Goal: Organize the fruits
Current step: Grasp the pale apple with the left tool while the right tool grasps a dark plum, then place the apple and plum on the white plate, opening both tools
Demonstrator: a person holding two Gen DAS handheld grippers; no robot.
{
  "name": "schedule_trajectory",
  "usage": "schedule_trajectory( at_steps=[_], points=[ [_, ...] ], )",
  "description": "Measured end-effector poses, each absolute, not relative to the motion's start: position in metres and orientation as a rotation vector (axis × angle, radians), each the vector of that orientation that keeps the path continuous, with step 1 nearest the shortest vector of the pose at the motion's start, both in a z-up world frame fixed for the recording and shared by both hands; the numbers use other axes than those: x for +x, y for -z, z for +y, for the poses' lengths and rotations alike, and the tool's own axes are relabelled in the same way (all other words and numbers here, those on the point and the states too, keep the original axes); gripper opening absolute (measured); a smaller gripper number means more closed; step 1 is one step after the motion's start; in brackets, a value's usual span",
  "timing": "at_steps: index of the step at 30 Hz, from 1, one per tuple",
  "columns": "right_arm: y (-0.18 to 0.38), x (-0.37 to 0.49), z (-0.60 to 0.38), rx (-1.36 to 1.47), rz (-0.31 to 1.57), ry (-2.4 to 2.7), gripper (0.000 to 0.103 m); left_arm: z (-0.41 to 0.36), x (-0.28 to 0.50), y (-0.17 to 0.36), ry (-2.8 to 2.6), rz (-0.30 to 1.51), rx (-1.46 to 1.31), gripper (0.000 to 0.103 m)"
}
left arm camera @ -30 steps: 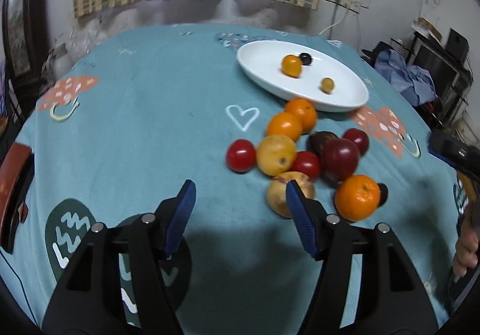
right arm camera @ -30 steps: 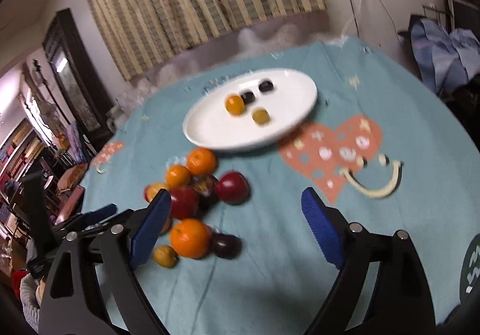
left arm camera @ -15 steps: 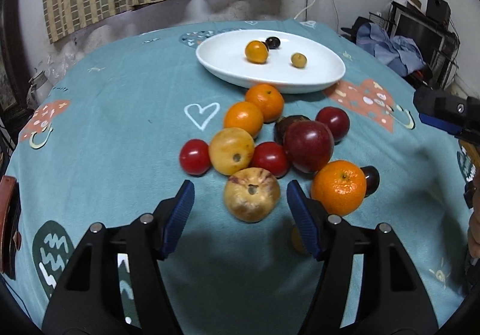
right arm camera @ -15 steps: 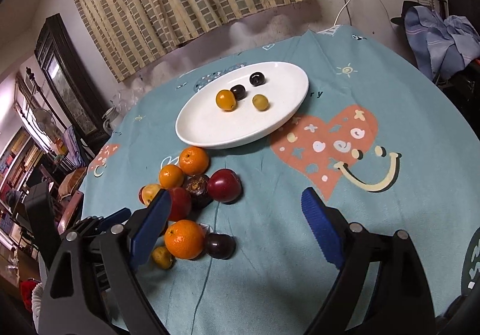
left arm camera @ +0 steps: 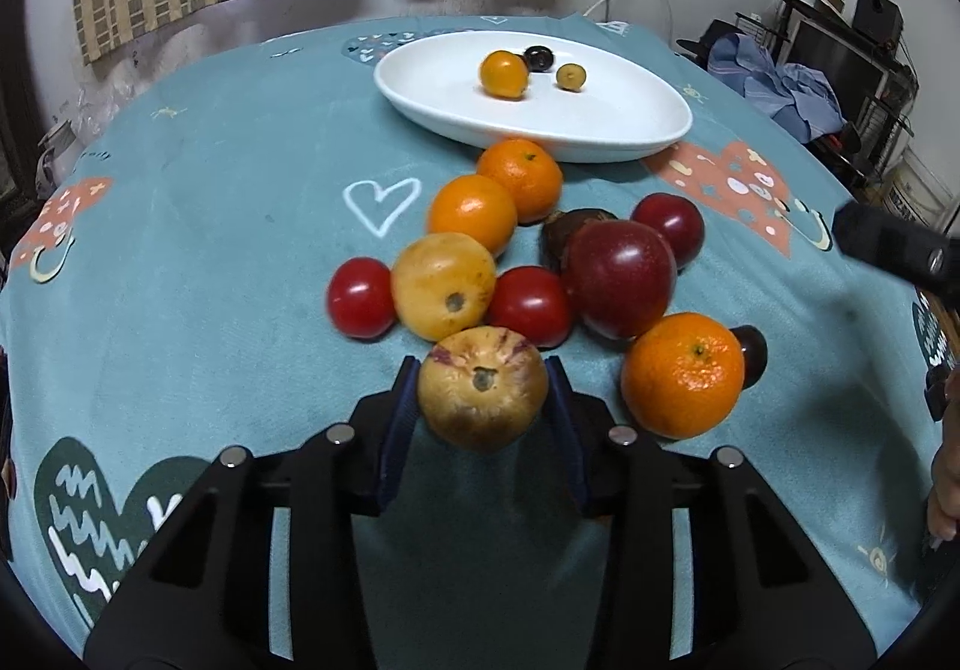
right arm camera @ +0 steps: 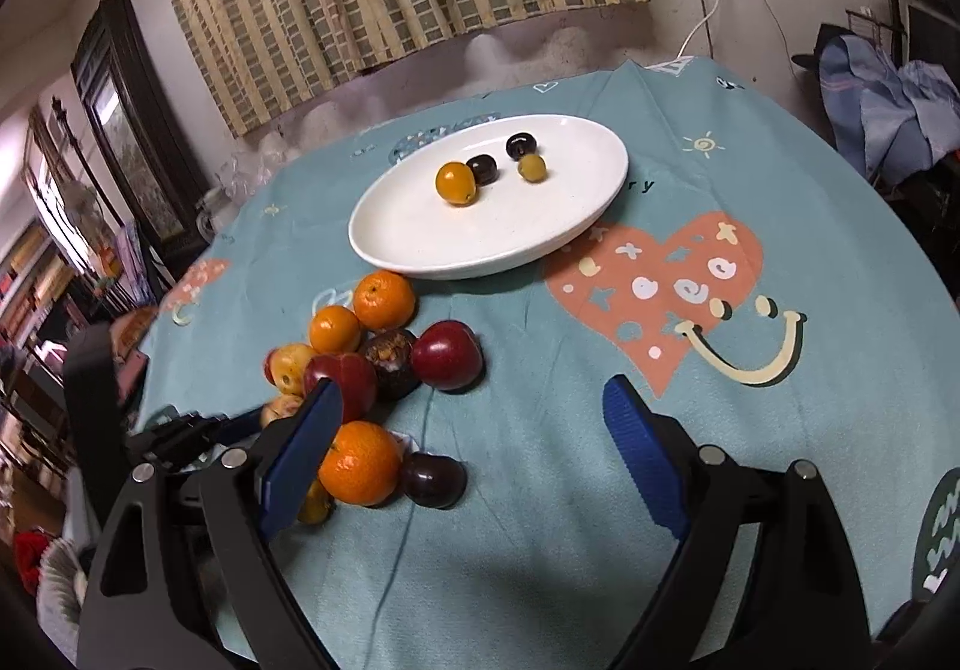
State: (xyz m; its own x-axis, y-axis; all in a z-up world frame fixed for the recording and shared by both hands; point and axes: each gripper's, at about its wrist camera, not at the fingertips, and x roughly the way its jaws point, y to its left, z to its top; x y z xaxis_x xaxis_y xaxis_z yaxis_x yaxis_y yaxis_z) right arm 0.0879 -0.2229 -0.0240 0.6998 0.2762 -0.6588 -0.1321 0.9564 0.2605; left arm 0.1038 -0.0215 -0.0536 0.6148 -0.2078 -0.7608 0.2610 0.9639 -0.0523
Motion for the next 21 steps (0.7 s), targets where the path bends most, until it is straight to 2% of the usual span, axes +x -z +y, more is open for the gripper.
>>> schedule_trajectory(
  at_steps=[3,5,8,21],
  points=[
    [0.032,0.090,-0.214,0.113,0.787,-0.224,0.088,-0.010,0.099,0.049,0.243,0.854,0.048,0.042],
    [0.040,0.093,-0.211,0.084,0.819,-0.237,0.073,-0.004,0.098,0.045,0.236,0.845,0.025,0.042],
    [0.048,0.093,-0.209,0.048,0.850,-0.246,0.062,0.004,0.099,0.043,0.216,0.842,0.003,0.042],
    [0.070,0.085,-0.178,-0.143,0.874,-0.305,0.059,0.001,0.102,0.049,0.229,0.869,0.008,0.042]
  ],
)
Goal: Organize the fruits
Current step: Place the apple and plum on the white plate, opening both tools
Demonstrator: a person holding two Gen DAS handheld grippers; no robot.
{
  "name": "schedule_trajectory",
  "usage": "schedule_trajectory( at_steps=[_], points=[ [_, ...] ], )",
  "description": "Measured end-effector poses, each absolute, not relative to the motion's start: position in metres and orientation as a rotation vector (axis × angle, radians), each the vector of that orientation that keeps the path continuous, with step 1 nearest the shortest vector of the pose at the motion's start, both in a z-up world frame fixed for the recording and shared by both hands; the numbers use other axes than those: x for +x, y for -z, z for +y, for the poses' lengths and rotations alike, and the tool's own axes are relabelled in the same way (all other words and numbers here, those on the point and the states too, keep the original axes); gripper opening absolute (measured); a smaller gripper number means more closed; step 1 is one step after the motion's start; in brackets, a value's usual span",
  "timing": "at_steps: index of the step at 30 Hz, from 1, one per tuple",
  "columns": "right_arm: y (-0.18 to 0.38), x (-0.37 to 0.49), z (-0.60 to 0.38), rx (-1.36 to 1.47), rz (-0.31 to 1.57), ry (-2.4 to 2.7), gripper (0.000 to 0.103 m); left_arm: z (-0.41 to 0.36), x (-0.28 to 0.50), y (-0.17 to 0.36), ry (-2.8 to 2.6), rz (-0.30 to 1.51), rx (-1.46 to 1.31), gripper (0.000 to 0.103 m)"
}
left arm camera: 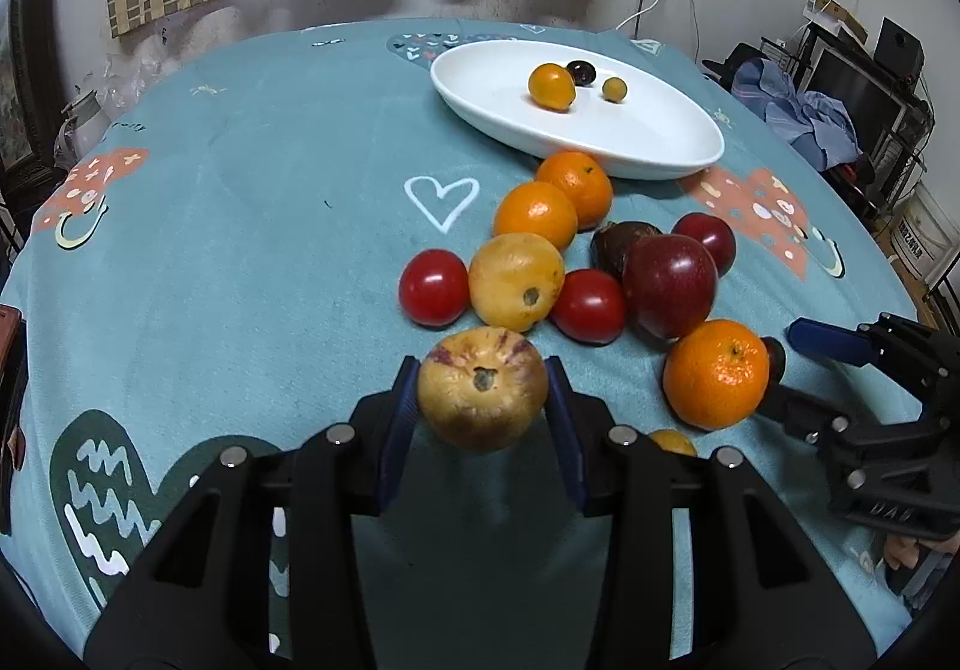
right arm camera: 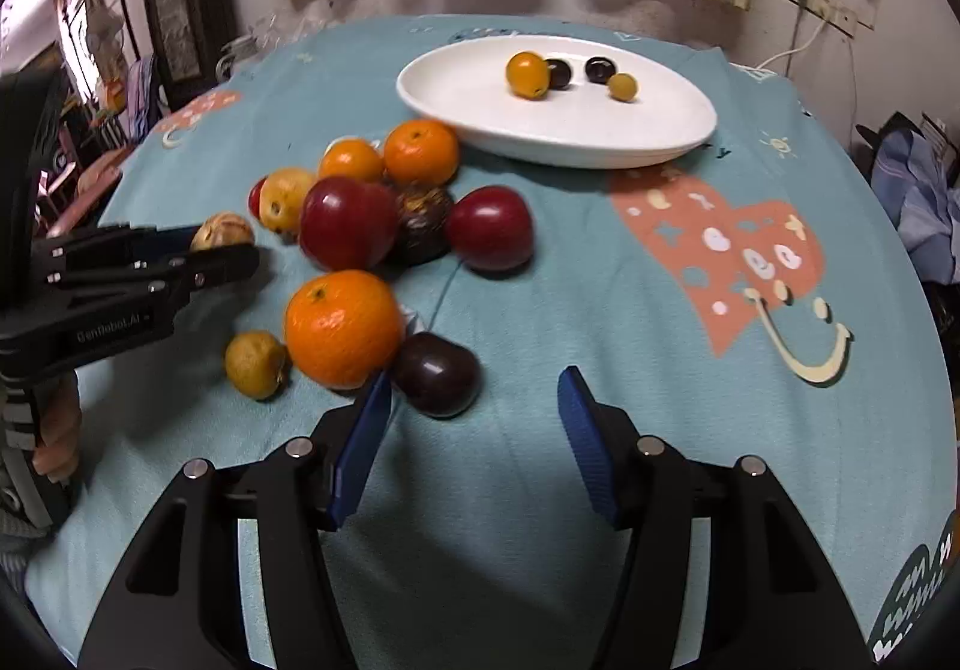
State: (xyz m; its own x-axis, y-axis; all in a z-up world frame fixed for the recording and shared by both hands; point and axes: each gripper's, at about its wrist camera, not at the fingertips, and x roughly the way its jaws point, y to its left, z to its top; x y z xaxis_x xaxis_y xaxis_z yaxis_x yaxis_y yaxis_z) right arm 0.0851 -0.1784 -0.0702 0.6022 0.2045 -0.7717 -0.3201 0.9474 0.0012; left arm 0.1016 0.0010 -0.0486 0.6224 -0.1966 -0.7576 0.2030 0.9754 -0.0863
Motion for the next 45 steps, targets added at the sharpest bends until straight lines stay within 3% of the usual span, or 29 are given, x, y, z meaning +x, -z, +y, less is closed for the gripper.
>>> schedule_trajectory(
  at_steps=[10,14,17,27,31,38,45],
  points=[
    [0.071,0.094,-0.175,-0.146,0.858,-0.306,0.048,-0.005,0.102,0.054,0.236,0.885,0.029,0.042],
    [0.073,0.095,-0.173,-0.139,0.864,-0.341,0.034,-0.006,0.102,0.054,0.236,0.884,0.032,0.042],
    [0.072,0.094,-0.172,-0.137,0.863,-0.342,0.031,-0.005,0.102,0.054,0.237,0.885,0.030,0.042],
    [0.068,0.092,-0.181,-0.091,0.861,-0.309,0.030,-0.009,0.094,0.047,0.255,0.855,0.028,0.042],
    [0.036,0.091,-0.197,-0.008,0.778,-0.302,0.030,-0.007,0.101,0.032,0.261,0.842,0.002,0.042],
    [-0.025,0.146,-0.210,0.027,0.681,-0.263,0.031,-0.028,0.161,-0.013,0.260,0.779,0.030,0.042],
    [0.004,0.221,-0.218,0.101,0.741,-0.223,0.032,-0.055,0.232,-0.007,0.270,0.813,0.008,0.042]
  ],
)
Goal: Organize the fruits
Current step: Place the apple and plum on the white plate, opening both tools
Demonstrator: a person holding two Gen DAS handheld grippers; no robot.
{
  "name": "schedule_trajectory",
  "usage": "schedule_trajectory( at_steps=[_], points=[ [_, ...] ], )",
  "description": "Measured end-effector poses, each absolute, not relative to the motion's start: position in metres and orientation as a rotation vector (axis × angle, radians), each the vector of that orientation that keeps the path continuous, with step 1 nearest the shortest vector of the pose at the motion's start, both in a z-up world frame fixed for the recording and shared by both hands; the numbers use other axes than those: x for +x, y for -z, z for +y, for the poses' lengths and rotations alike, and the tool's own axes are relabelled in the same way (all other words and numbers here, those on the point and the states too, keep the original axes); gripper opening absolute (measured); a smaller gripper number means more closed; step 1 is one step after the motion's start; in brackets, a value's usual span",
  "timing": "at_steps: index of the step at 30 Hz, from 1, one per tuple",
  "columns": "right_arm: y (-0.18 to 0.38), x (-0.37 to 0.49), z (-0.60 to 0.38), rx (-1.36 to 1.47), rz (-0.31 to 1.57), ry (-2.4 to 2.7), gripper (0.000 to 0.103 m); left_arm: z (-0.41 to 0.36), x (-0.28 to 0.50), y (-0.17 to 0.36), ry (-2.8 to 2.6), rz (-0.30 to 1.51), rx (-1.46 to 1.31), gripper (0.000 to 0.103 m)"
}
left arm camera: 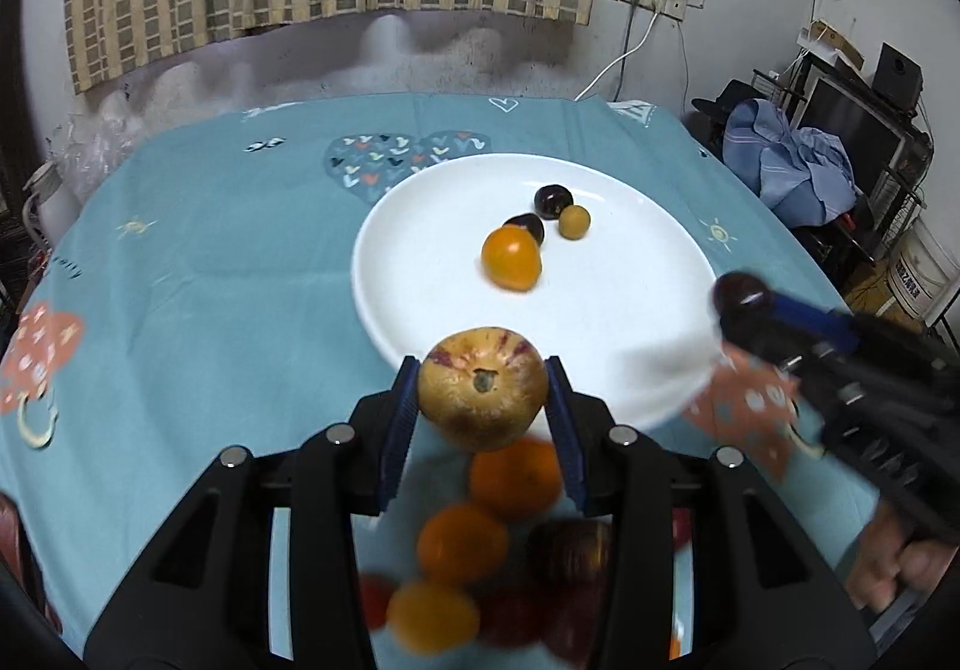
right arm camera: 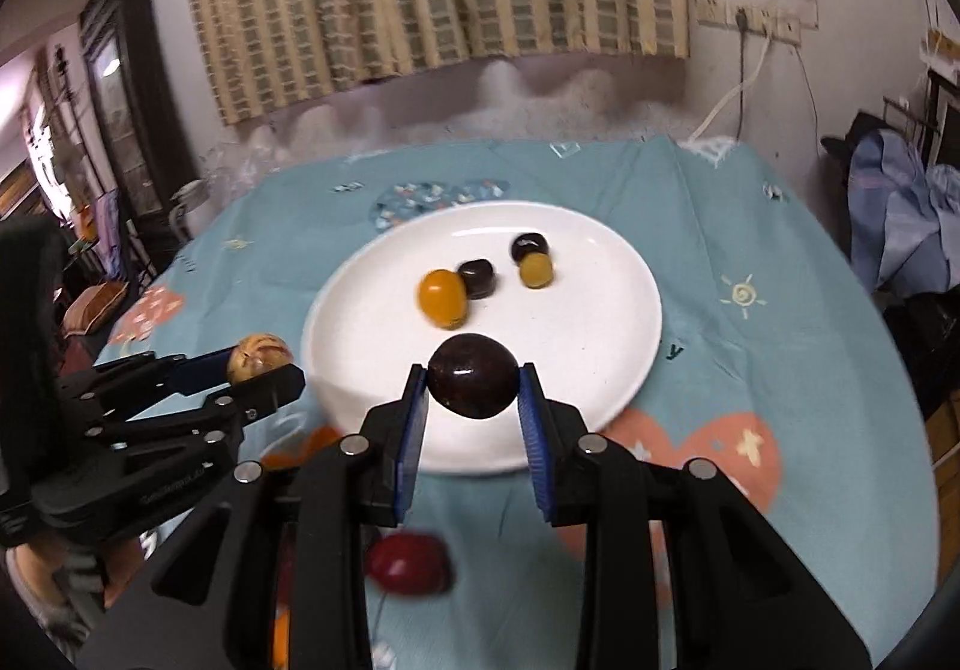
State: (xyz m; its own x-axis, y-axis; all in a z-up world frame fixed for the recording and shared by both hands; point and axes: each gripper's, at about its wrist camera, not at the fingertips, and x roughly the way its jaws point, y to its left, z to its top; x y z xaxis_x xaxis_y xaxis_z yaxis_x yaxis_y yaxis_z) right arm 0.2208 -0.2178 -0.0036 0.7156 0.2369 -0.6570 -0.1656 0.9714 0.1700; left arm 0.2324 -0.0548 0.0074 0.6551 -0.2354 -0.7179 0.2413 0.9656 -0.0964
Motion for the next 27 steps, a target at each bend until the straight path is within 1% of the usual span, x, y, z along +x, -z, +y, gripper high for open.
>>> schedule_trajectory(
  at_steps=[3,5,8,9,10,11,12,13,14,17,20,24,27],
  points=[
    [0.020,0.239,-0.225,0.174,0.797,-0.219,0.032,-0.062,0.250,0.004,0.278,0.841,-0.011,0.044],
    [0.024,0.241,-0.228,0.197,0.827,-0.224,0.032,-0.063,0.252,0.007,0.268,0.840,-0.014,0.055],
    [0.010,0.226,-0.234,0.211,0.779,-0.225,0.032,-0.058,0.244,0.002,0.262,0.825,-0.025,0.056],
    [0.002,0.220,-0.236,0.222,0.756,-0.227,0.034,-0.055,0.240,-0.001,0.259,0.820,-0.031,0.058],
    [-0.006,0.214,-0.237,0.230,0.735,-0.230,0.047,-0.050,0.233,-0.005,0.253,0.814,-0.039,0.061],
    [-0.016,0.204,-0.239,0.241,0.693,-0.223,0.076,-0.044,0.225,-0.010,0.245,0.805,-0.045,0.062],
    [-0.021,0.199,-0.241,0.244,0.659,-0.216,0.084,-0.037,0.215,-0.015,0.238,0.794,-0.047,0.064],
    [-0.031,0.187,-0.242,0.235,0.589,-0.210,0.088,-0.032,0.207,-0.018,0.228,0.783,-0.048,0.067],
    [-0.038,0.177,-0.241,0.214,0.551,-0.196,0.088,-0.026,0.197,-0.021,0.213,0.771,-0.050,0.070],
    [-0.053,0.146,-0.243,0.241,0.506,-0.232,0.088,-0.004,0.163,-0.024,0.163,0.749,-0.049,0.071],
    [-0.055,0.111,-0.239,0.250,0.487,-0.297,0.088,0.017,0.133,-0.019,0.121,0.734,-0.068,0.073],
    [-0.022,0.080,-0.228,0.226,0.520,-0.284,0.090,0.038,0.107,0.008,0.096,0.758,-0.119,0.073],
    [0.004,0.084,-0.225,0.222,0.627,-0.284,0.090,0.036,0.101,0.023,0.087,0.778,-0.087,0.073]
  ],
)
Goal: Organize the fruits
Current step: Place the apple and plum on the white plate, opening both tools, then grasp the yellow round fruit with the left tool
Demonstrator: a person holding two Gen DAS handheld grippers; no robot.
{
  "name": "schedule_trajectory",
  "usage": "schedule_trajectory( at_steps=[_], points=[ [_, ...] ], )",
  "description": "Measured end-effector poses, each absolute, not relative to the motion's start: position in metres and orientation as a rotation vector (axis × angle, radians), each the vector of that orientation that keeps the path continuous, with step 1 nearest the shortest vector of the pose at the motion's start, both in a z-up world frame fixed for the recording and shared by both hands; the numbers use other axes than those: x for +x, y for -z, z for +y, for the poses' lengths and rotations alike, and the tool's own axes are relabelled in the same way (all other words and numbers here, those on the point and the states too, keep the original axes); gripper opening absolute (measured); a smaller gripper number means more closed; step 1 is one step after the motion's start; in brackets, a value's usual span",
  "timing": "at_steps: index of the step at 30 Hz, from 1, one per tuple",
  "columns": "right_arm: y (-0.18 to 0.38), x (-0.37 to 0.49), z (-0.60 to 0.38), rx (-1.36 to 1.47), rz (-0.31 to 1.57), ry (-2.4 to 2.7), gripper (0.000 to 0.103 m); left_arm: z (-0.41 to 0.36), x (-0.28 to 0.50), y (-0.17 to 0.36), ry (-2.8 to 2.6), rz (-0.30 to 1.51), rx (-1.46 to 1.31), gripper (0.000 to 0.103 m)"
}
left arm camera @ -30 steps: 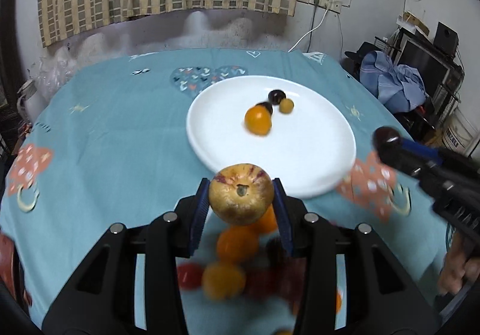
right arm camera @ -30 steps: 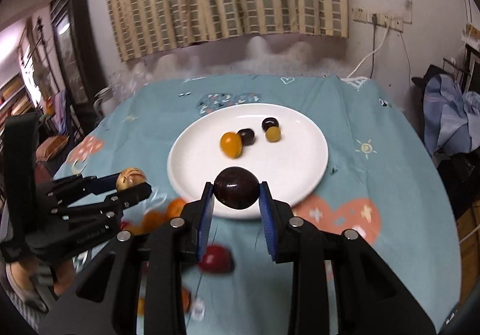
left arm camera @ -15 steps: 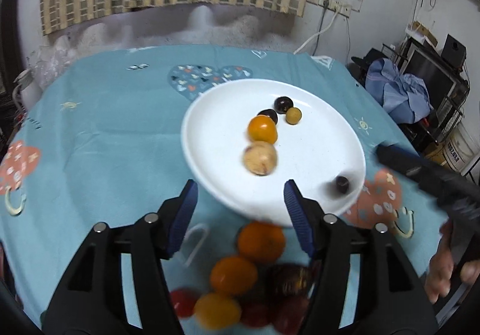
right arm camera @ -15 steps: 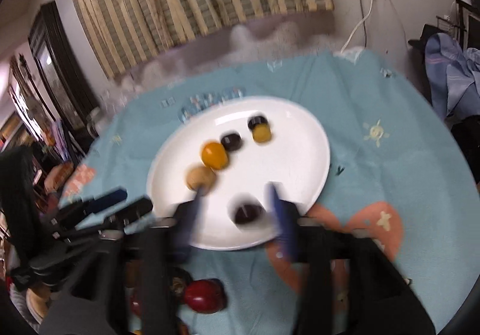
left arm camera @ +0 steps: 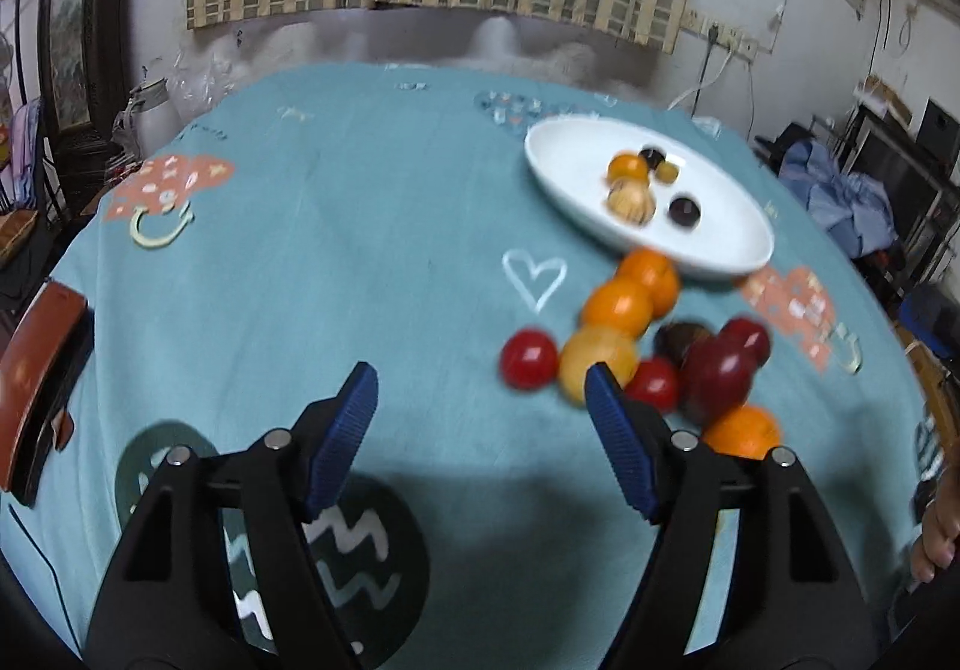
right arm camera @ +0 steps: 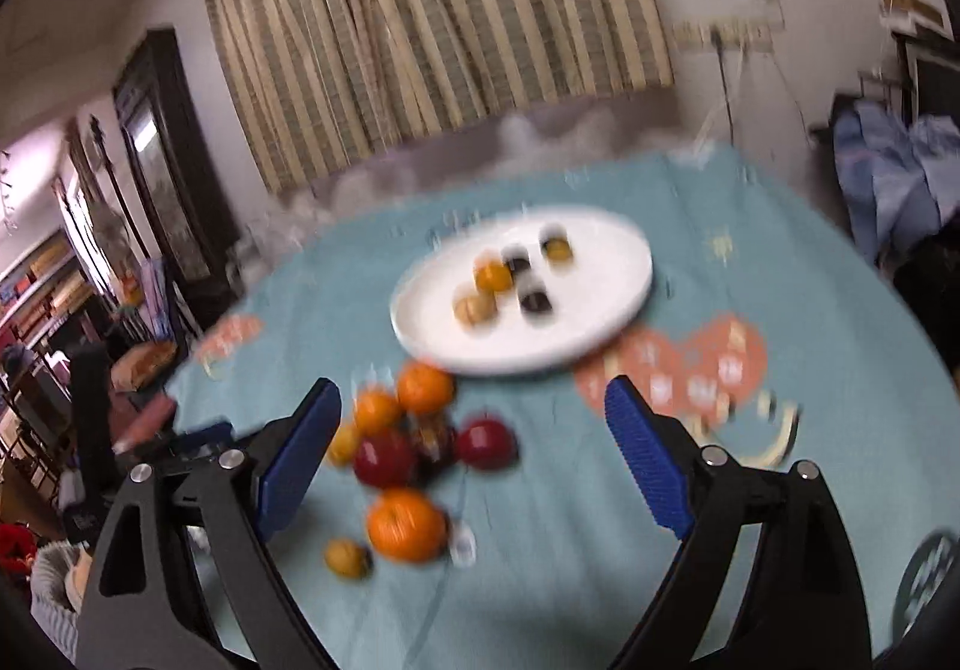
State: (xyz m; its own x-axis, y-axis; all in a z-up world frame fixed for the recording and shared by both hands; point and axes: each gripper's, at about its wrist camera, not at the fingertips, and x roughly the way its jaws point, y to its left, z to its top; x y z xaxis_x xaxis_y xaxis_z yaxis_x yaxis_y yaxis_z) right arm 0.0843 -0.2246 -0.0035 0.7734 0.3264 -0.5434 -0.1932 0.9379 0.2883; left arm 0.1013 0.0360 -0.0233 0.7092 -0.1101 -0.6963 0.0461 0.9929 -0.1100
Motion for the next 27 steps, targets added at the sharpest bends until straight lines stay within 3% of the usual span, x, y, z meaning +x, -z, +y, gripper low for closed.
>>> schedule_trajectory(
  at_steps=[18,23,27],
  points=[
    [0.017,0.094,-0.231,0.253,0.705,-0.242,0.090,-0.014,0.131,0.029,0.104,0.738,0.073,0.073],
    [0.017,0.095,-0.233,0.261,0.705,-0.244,0.090,0.002,0.122,0.035,0.096,0.788,0.060,0.082],
    [0.016,0.095,-0.234,0.278,0.707,-0.248,0.090,0.020,0.095,0.043,0.036,0.826,0.106,0.082]
  ],
)
